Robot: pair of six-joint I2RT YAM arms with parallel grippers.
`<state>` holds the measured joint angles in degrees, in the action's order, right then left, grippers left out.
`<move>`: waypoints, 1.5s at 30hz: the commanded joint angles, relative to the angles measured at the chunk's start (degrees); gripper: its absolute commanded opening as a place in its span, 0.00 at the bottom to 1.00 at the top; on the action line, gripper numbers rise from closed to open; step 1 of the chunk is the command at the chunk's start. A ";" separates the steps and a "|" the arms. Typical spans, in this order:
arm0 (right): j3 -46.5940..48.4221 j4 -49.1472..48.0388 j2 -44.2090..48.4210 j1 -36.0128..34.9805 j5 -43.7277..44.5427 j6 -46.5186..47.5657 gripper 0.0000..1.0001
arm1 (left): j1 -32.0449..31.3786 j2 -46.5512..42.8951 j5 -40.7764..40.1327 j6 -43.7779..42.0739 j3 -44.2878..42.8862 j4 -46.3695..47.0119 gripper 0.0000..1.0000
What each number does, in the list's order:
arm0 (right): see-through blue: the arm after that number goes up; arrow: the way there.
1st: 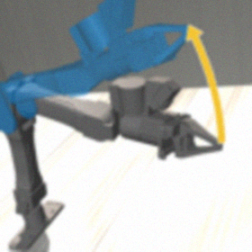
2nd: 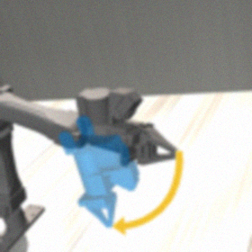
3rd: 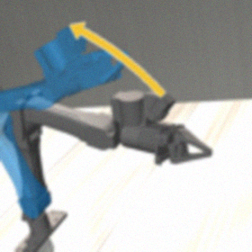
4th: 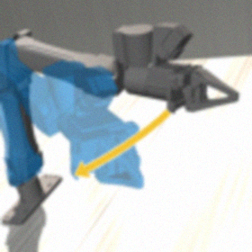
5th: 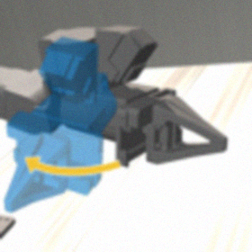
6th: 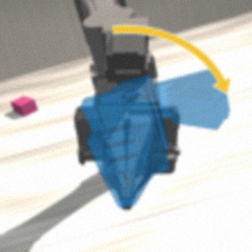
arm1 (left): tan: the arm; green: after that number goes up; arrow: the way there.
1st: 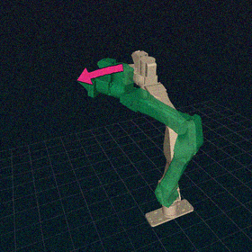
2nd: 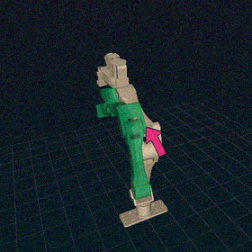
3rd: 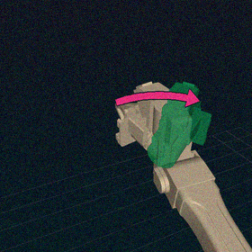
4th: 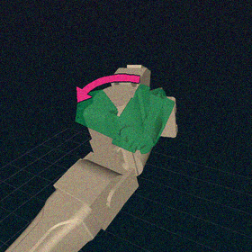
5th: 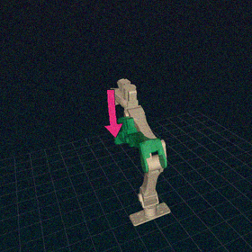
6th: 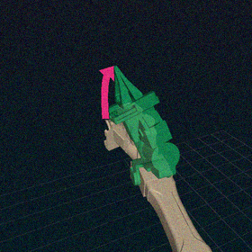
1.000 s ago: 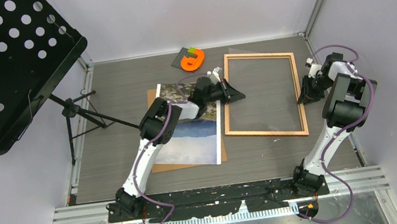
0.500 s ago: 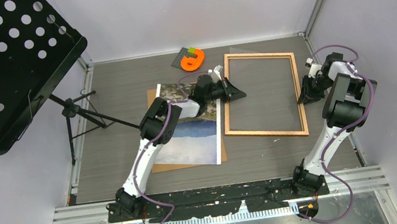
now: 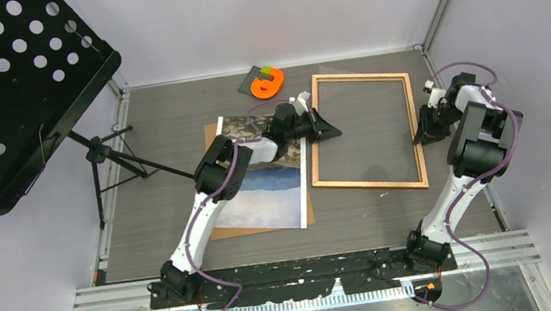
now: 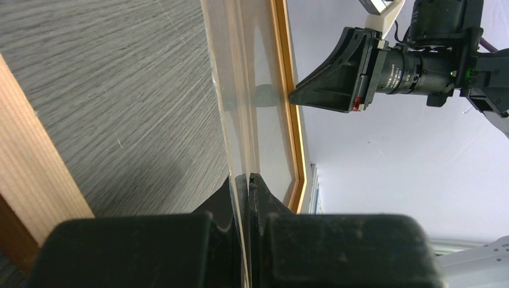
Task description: Put the photo into the frame
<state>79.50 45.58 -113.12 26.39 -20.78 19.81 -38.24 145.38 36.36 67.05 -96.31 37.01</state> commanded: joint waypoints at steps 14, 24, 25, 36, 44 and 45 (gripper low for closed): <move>0.05 -0.57 1.59 -2.13 -1.54 1.14 0.06 | -2.72 0.29 0.61 -1.93 -4.07 -3.96 0.00; 0.74 -0.49 1.67 -3.00 -1.46 1.05 0.06 | -3.00 0.48 1.68 -3.67 -5.05 -6.78 0.06; 0.74 -0.45 1.67 -3.08 -1.46 1.02 0.06 | -3.05 0.28 1.80 -3.62 -4.84 -6.74 0.08; 1.23 -0.32 1.43 -3.39 -1.42 1.09 0.06 | -3.07 0.30 1.88 -3.88 -4.07 -7.03 0.21; 1.39 -0.37 1.46 -3.65 -1.41 1.07 0.07 | -3.03 0.99 2.18 -4.17 -5.16 -7.63 0.23; 1.41 -0.38 1.42 -3.68 -1.45 1.09 0.07 | -3.12 1.04 2.22 -4.14 -5.32 -7.52 0.24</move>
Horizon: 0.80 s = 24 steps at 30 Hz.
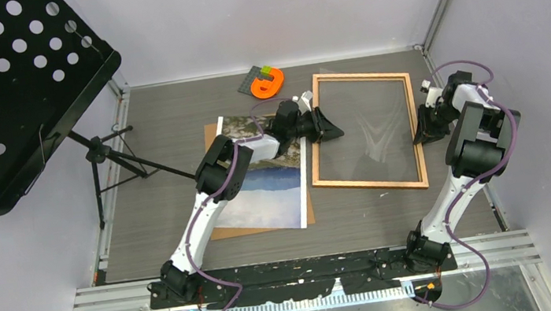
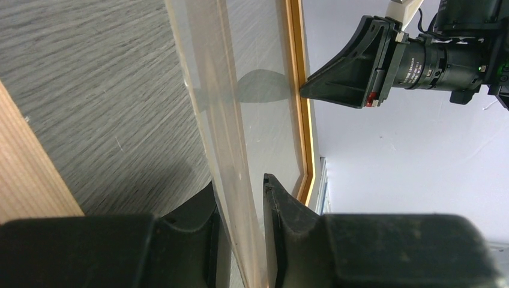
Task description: Put the photo into the frame
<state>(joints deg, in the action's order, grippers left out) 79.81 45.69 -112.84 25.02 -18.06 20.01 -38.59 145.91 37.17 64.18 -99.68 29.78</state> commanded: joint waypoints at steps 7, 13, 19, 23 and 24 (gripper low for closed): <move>1.24 -0.44 1.04 -2.94 -4.40 0.76 0.07 | -3.23 0.86 2.01 -1.37 -2.54 -0.60 0.27; 1.22 -0.60 0.97 -4.07 -4.80 0.55 0.07 | -3.38 0.72 1.96 -1.33 -2.27 -0.42 0.27; 1.40 -0.60 0.95 -4.49 -5.04 0.42 0.11 | -3.42 0.99 2.11 -1.26 -2.75 -0.51 0.16; 1.57 -0.60 0.96 -4.59 -4.98 0.41 0.15 | -3.42 1.05 1.88 -1.05 -2.74 -0.47 0.07; 1.58 -0.60 0.95 -4.61 -4.97 0.32 0.16 | -3.42 1.03 1.85 -1.05 -2.77 -0.56 0.06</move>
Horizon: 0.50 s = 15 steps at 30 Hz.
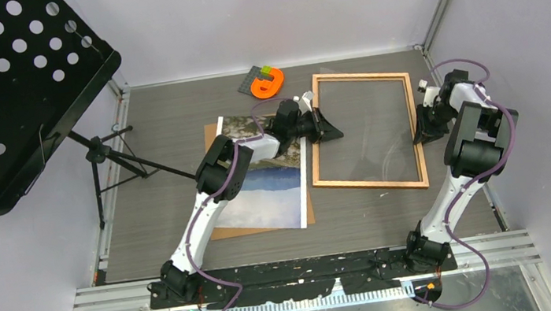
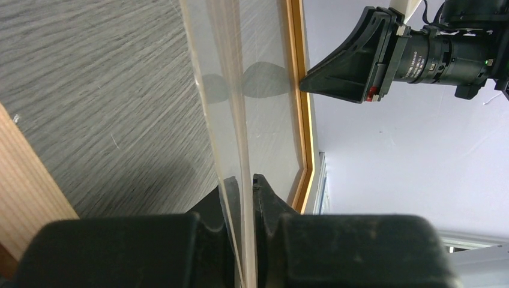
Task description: Put the photo into the frame
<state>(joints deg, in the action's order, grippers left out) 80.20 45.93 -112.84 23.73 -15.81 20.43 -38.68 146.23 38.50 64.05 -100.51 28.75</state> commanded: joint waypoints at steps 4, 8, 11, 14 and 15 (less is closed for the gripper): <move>1.31 -0.84 0.95 -3.36 -7.14 -0.11 0.22 | -3.37 0.56 0.30 -0.86 -1.85 0.29 0.01; 1.54 -0.84 0.95 -3.33 -6.98 -0.17 0.28 | -3.42 0.46 0.22 -0.81 -1.74 0.25 0.00; 1.58 -0.82 0.96 -3.36 -6.92 -0.21 0.30 | -3.42 0.48 0.17 -0.85 -1.72 0.25 0.00; 1.59 -0.84 1.00 -3.40 -6.72 -0.21 0.33 | -3.42 0.50 0.17 -0.83 -1.71 0.15 0.00; 1.60 -0.80 0.96 -3.41 -6.75 -0.21 0.33 | -3.42 0.46 0.17 -0.86 -1.72 0.16 0.00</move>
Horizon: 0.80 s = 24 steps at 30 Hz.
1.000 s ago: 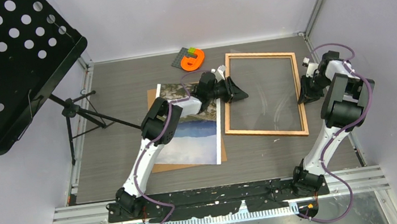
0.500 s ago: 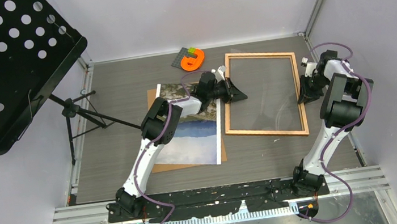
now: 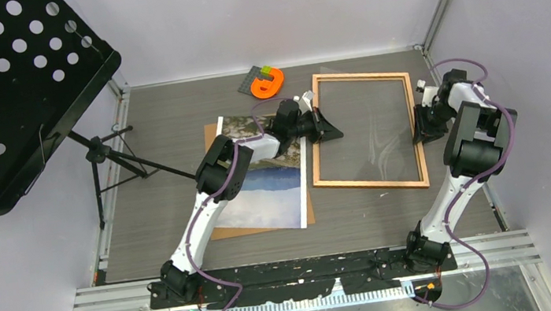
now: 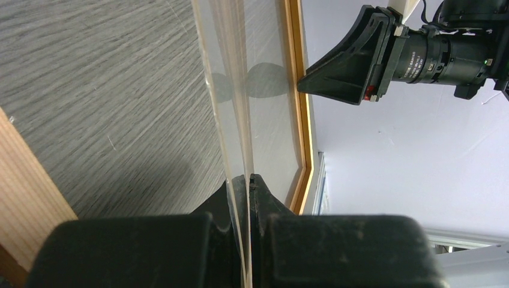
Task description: Put the photo into the frame
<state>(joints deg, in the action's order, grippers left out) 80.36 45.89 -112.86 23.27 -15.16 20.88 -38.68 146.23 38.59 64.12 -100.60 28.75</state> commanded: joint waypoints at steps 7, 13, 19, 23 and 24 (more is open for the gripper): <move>1.49 -0.78 1.11 -2.95 -7.22 -0.81 0.43 | -3.42 0.48 0.08 -0.92 -1.55 0.24 0.00; 2.01 -0.72 1.37 -2.95 -6.98 -1.04 0.54 | -3.42 0.51 0.00 -0.79 -1.54 0.25 0.00; 2.83 -0.72 1.92 -2.92 -6.37 -1.39 0.62 | -3.42 0.46 0.06 -0.78 -1.64 0.26 0.00; 3.85 -0.83 2.80 -2.91 -5.93 -1.72 0.63 | -3.42 0.46 0.00 -0.79 -1.60 0.21 0.00; 4.15 -1.01 2.99 -2.94 -5.83 -1.94 0.64 | -3.42 0.46 0.00 -0.81 -1.61 0.25 0.00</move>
<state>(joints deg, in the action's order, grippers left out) 81.23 45.78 -112.84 22.06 -16.10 20.60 -39.40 146.23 38.09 64.25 -100.62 28.82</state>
